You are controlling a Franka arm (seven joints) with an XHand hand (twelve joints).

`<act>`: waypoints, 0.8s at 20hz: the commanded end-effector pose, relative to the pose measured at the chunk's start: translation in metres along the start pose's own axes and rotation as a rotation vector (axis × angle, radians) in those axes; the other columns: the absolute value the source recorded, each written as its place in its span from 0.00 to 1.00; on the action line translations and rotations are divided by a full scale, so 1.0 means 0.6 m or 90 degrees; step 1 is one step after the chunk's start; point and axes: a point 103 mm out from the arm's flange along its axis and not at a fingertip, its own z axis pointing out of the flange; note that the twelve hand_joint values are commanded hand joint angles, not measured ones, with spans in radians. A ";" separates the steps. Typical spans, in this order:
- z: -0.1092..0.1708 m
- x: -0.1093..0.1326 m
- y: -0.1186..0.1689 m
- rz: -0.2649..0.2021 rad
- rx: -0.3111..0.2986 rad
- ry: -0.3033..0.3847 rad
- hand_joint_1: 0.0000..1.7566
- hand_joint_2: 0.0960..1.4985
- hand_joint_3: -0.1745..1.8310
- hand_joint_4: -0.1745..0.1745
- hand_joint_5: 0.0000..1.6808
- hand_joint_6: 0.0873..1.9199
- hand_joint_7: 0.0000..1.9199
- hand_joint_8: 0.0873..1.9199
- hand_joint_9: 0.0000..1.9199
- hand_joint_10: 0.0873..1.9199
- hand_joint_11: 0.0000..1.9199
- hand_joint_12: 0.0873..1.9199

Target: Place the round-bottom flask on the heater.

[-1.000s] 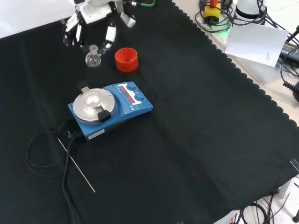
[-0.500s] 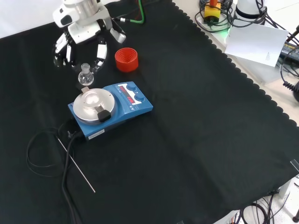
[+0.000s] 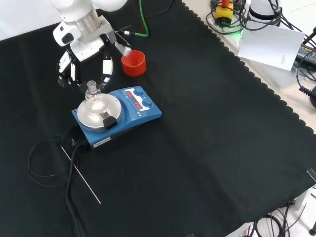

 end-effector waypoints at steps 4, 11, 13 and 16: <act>0.016 0.004 0.002 -0.007 0.017 0.000 0.65 0.39 0.49 0.37 0.68 0.48 0.18 0.33 0.33 0.28 0.23 0.67; 0.033 0.015 0.009 -0.011 0.028 -0.006 0.65 0.39 0.50 0.37 0.68 0.49 0.18 0.33 0.33 0.28 0.23 0.67; 0.034 0.013 0.010 -0.012 0.029 -0.008 0.65 0.39 0.50 0.37 0.68 0.49 0.18 0.33 0.33 0.28 0.23 0.67; 0.036 0.011 0.011 -0.011 0.027 -0.015 0.65 0.39 0.50 0.37 0.68 0.49 0.18 0.33 0.33 0.28 0.23 0.67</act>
